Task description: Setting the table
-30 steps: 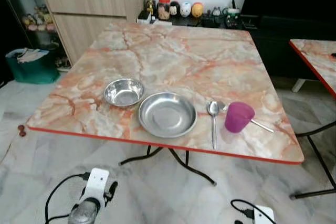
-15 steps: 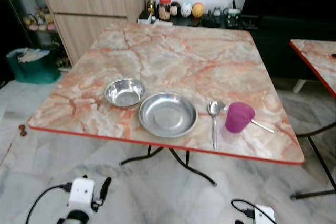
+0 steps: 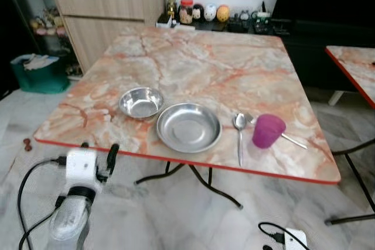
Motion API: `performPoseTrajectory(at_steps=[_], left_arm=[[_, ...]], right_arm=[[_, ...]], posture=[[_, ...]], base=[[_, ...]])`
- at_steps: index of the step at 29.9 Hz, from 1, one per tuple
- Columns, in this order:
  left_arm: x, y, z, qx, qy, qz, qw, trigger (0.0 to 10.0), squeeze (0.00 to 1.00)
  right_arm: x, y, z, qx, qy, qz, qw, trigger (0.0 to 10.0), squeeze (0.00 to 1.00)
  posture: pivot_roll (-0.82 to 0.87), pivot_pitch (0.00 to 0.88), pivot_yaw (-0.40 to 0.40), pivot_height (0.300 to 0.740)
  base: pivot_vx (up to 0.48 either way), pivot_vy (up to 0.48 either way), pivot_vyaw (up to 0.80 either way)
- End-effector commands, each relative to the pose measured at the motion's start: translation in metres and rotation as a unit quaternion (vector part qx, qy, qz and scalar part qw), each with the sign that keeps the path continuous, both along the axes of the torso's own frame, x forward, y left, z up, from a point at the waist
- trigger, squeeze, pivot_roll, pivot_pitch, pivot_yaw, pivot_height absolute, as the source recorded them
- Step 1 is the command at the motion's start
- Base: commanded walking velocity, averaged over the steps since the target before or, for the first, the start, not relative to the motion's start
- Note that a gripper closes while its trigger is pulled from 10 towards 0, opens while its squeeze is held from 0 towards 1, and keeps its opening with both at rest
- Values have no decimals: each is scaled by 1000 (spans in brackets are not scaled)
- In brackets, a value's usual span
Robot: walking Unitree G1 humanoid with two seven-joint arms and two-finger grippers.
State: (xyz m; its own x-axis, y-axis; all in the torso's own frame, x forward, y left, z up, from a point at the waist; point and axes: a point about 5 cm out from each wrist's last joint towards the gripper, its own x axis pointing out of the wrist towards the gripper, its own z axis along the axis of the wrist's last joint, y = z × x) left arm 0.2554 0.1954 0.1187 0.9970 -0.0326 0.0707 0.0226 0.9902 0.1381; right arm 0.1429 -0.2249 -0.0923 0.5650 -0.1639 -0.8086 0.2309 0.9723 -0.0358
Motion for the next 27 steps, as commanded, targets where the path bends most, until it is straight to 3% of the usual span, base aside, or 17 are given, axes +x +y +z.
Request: performPoseTrajectory(at_steps=[1, 4, 6, 9, 10, 11, 12, 15, 22, 27], left_arm=[[8, -9, -5, -26, 29, -11, 999, 10000, 0], [17, -21, -1, -35, 36, -36, 998, 10000, 0], [27, -33, -5, -13, 82, -56, 995, 10000, 0], [42, -42, 3, -55, 101, -54, 992, 10000, 0], [43, -43, 4, -61, 103, -54, 991, 10000, 745], [43, -43, 4, -61, 103, -54, 991, 10000, 745], [49, -45, 6, -98, 118, -44, 987, 10000, 1000], [56, -52, 7, -129, 147, -55, 979, 10000, 1000], [64, -67, 0, -138, 231, -68, 961, 10000, 1000], [69, -66, 1, -148, 247, -45, 957, 10000, 1000]], right_arm=[[0, -2, 1, -2, -3, -10, 1000, 10000, 0], [1, -1, 1, -2, -3, -10, 1000, 10000, 0], [1, -1, 1, -1, -3, -10, 1000, 10000, 0], [1, -2, 0, -3, 0, -13, 1000, 10000, 0], [1, -2, 0, -3, 0, -13, 1000, 10000, 0], [1, -2, 0, -3, 0, -13, 1000, 10000, 0], [1, -2, 0, -3, 0, -14, 1000, 10000, 0], [1, -1, 0, -2, 1, -13, 1000, 10000, 0], [1, 0, 0, 0, 1, -19, 1000, 10000, 0], [0, 0, 0, 0, 3, -19, 1000, 10000, 0]], posture=[[154, 0, -51, 740], [140, 0, -48, 740], [142, 0, -50, 740], [148, 0, -54, 740], [148, 0, -53, 740], [148, 0, -53, 740], [149, 0, -55, 740], [146, 0, -54, 740], [129, 0, -42, 740], [130, 0, -42, 740]], base=[[0, 0, 0], [0, 0, 0], [0, 0, 0], [0, 0, 0], [0, 0, 0], [0, 0, 0], [0, 0, 0], [0, 0, 0], [0, 0, 0], [0, 0, 0]])
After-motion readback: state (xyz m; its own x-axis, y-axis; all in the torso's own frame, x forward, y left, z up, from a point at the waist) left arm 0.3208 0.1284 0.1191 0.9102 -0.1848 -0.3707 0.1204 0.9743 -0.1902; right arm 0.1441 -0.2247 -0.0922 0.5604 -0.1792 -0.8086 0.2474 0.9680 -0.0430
